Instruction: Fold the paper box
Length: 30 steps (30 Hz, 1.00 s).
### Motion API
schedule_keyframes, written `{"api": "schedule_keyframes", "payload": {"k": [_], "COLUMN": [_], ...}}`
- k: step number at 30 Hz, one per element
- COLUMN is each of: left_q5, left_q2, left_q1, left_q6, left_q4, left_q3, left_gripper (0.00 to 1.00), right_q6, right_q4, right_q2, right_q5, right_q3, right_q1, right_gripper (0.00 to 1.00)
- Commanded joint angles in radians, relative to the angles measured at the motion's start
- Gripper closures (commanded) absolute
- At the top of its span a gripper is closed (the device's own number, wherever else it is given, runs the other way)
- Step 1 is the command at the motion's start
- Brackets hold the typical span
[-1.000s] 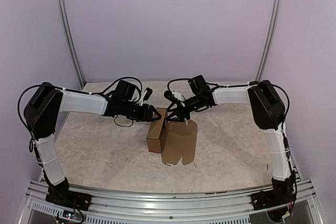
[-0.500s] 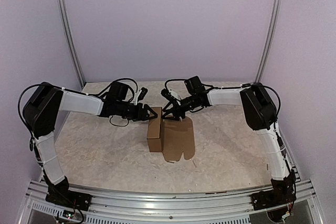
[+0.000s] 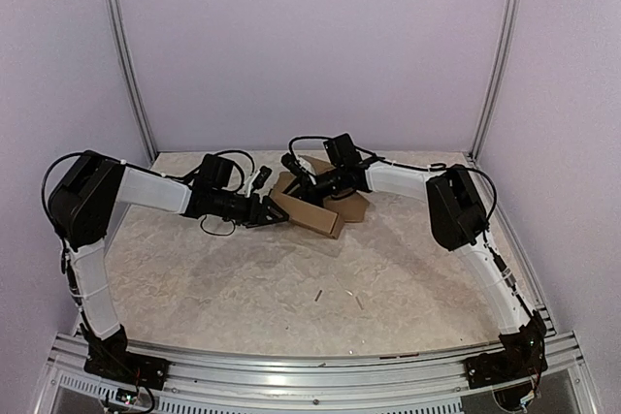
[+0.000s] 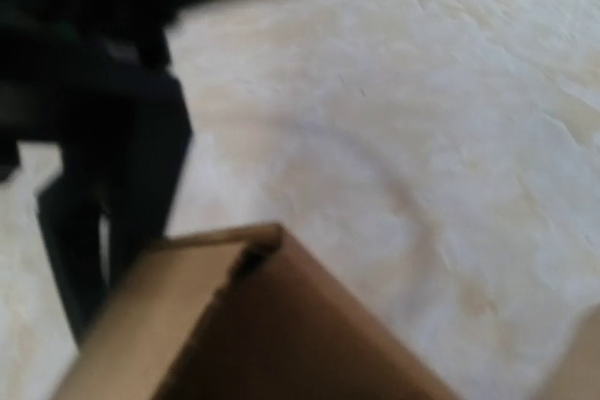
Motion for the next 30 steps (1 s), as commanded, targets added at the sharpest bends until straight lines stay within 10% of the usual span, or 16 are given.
{"api": "schedule_keyframes", "payload": {"k": [1, 30], "left_q5": [0.049, -0.251], "left_q2": [0.011, -0.053], "left_q1": [0.02, 0.041], "left_q6": [0.009, -0.127], "left_q4": [0.038, 0.043], "left_q3": [0.005, -0.043], "left_gripper": [0.42, 0.41], "right_q6": [0.022, 0.307], "right_q4": [-0.049, 0.147], "right_q2": [0.038, -0.4], "right_q5": [-0.071, 0.345], "right_q3": [0.047, -0.572], "right_q1": [0.03, 0.026], "right_gripper": [0.63, 0.58]}}
